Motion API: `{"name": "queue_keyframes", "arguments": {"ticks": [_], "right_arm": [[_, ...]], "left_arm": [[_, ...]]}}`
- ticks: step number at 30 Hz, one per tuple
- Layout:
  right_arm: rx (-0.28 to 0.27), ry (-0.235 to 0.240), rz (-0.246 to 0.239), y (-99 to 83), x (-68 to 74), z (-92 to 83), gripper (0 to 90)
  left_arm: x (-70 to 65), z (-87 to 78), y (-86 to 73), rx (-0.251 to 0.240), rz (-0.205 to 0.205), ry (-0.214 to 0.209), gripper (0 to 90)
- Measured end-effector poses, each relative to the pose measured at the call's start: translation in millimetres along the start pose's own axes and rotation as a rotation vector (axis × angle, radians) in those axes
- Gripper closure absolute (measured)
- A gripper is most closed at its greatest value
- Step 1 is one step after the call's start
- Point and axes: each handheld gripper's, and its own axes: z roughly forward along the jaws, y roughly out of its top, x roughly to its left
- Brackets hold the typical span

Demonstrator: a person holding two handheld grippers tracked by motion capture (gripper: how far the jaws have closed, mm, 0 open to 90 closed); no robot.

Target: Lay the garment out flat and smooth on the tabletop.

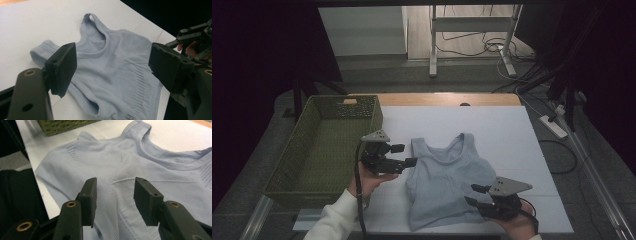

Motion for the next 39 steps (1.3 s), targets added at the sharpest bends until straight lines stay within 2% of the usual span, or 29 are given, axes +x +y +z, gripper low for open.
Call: {"name": "queue_keyframes", "arguments": {"ticks": [10,19,22,26,27,30,33,39], "right_arm": [[0.024,-0.038,0.02,5.2,-9.4,16.8,49.2],[0.026,-0.038,0.011,13.1,-10.9,26.9,51.0],[0.052,-0.026,-0.001,17.5,-9.3,32.8,57.1],[0.13,0.014,-0.019,19.1,-5.5,46.5,77.8],[0.154,0.016,-0.027,18.6,-4.2,50.2,80.2],[0.221,0.02,-0.026,15.7,-1.8,60.0,82.2],[0.261,0.039,-0.02,11.2,1.9,68.4,82.7],[0.296,0.047,-0.052,8.9,14.2,79.7,83.0]], "left_arm": [[0.1,0.4,-0.1,0.002,0.002,0.0,23.5],[-1.3,1.1,0.2,0.003,0.005,0.0,23.5],[-1.4,1.6,0.1,0.005,0.005,-0.001,23.5],[-1.3,2.0,-0.2,0.006,0.004,0.0,23.5],[-1.1,2.0,-0.4,0.006,0.003,0.0,23.4],[-0.8,2.0,-0.7,0.007,0.004,0.0,23.5],[-1.7,2.3,-0.6,0.007,0.005,0.001,23.4],[-1.3,3.0,-0.8,0.009,0.005,0.001,23.4]]}}
